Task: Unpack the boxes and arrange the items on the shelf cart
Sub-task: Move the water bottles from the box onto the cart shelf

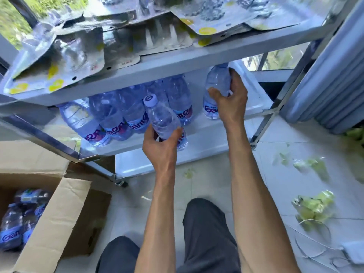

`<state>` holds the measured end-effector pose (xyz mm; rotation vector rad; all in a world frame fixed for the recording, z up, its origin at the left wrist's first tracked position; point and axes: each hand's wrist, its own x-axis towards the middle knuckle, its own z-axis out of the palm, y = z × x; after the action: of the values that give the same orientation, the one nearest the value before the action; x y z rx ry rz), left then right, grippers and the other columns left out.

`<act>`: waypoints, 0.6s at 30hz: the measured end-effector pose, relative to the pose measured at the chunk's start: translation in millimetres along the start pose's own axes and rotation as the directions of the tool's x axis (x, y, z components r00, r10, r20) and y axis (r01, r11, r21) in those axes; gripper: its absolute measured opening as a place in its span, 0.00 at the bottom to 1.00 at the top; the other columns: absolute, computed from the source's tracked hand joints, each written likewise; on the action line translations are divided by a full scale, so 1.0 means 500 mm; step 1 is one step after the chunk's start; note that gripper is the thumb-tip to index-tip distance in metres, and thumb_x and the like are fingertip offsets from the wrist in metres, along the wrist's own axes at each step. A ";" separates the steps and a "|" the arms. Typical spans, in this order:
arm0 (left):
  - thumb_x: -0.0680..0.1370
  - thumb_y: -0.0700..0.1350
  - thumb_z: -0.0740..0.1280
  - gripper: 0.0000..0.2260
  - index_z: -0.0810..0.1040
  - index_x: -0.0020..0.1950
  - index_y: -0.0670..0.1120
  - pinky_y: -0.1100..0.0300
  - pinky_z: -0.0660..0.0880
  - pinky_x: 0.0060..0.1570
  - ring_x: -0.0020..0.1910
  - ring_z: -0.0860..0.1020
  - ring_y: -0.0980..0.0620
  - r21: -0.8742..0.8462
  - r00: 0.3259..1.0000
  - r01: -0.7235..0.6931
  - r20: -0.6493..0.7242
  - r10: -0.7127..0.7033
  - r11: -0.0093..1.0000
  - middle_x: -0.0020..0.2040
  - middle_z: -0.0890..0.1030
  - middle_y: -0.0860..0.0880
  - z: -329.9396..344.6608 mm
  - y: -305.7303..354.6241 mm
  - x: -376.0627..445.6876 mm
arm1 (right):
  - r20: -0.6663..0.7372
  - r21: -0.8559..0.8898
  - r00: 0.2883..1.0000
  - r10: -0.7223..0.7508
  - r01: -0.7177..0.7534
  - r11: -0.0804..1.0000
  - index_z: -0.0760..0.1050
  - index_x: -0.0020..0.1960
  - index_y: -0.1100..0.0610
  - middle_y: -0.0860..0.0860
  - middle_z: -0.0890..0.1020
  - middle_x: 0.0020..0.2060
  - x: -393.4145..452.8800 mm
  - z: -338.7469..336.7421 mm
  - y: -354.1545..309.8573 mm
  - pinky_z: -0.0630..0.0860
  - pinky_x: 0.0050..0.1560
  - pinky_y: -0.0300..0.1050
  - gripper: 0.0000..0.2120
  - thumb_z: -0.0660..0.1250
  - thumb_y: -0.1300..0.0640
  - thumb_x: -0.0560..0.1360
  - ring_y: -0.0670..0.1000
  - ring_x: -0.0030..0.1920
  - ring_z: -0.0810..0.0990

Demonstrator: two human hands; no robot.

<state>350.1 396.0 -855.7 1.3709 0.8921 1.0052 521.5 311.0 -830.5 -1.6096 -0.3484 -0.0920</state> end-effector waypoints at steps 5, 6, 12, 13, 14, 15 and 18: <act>0.66 0.39 0.78 0.20 0.81 0.56 0.43 0.62 0.80 0.46 0.48 0.83 0.51 0.051 1.000 -0.016 0.018 0.015 0.999 0.49 0.85 0.50 0.025 -0.002 0.013 | 0.071 0.012 0.997 0.009 -0.010 1.000 0.70 0.71 0.61 0.53 0.79 0.64 0.053 0.068 0.020 0.73 0.63 0.42 0.32 0.75 0.64 0.68 0.50 0.64 0.76; 0.66 0.39 0.78 0.20 0.81 0.56 0.45 0.62 0.80 0.46 0.47 0.83 0.53 0.062 1.000 -0.016 0.021 0.014 0.998 0.49 0.85 0.51 0.028 -0.001 0.014 | 0.097 0.014 0.995 -0.003 0.001 1.000 0.70 0.71 0.61 0.53 0.79 0.64 0.059 0.079 0.025 0.74 0.62 0.40 0.32 0.75 0.64 0.68 0.50 0.64 0.77; 0.65 0.40 0.78 0.23 0.80 0.59 0.43 0.64 0.80 0.48 0.49 0.83 0.55 0.042 0.999 -0.023 0.050 0.021 0.999 0.52 0.85 0.50 0.031 0.010 0.011 | 0.215 -0.065 0.977 -0.015 0.029 0.997 0.65 0.75 0.57 0.51 0.76 0.67 0.082 0.093 0.036 0.71 0.58 0.29 0.36 0.75 0.58 0.70 0.45 0.63 0.75; 0.66 0.39 0.78 0.22 0.80 0.59 0.43 0.63 0.80 0.48 0.49 0.83 0.54 0.040 0.998 -0.021 0.055 0.018 0.999 0.52 0.85 0.49 0.030 0.012 0.012 | 0.187 -0.051 0.982 0.009 0.001 0.999 0.63 0.76 0.57 0.52 0.74 0.70 0.071 0.086 0.036 0.70 0.60 0.29 0.37 0.75 0.58 0.70 0.44 0.65 0.73; 0.66 0.38 0.78 0.21 0.81 0.58 0.42 0.62 0.80 0.49 0.49 0.83 0.53 0.037 0.998 -0.019 0.058 0.016 0.999 0.52 0.85 0.49 0.028 0.016 0.012 | 0.122 -0.035 0.992 0.030 -0.026 0.999 0.63 0.75 0.57 0.53 0.73 0.70 0.052 0.077 0.036 0.69 0.63 0.33 0.36 0.74 0.59 0.71 0.45 0.66 0.72; 0.66 0.37 0.77 0.20 0.81 0.57 0.42 0.61 0.80 0.49 0.49 0.83 0.53 0.031 0.998 -0.017 0.063 0.015 0.999 0.51 0.85 0.49 0.025 0.020 0.012 | 0.038 -0.019 0.999 0.030 -0.030 0.999 0.68 0.72 0.58 0.53 0.75 0.67 0.026 0.066 0.036 0.71 0.64 0.39 0.31 0.72 0.61 0.71 0.48 0.65 0.74; 0.67 0.37 0.76 0.17 0.81 0.55 0.42 0.63 0.79 0.46 0.46 0.83 0.55 0.008 0.996 -0.029 0.084 0.028 1.000 0.48 0.85 0.50 0.020 0.034 0.013 | -0.007 -0.004 0.996 -0.087 0.087 0.996 0.78 0.52 0.60 0.51 0.82 0.46 -0.068 0.039 0.036 0.77 0.49 0.52 0.15 0.66 0.68 0.67 0.50 0.46 0.80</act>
<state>361.2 397.9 -837.8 1.4269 0.8181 0.9586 491.4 324.2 -858.2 -1.5977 -0.4127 -0.1652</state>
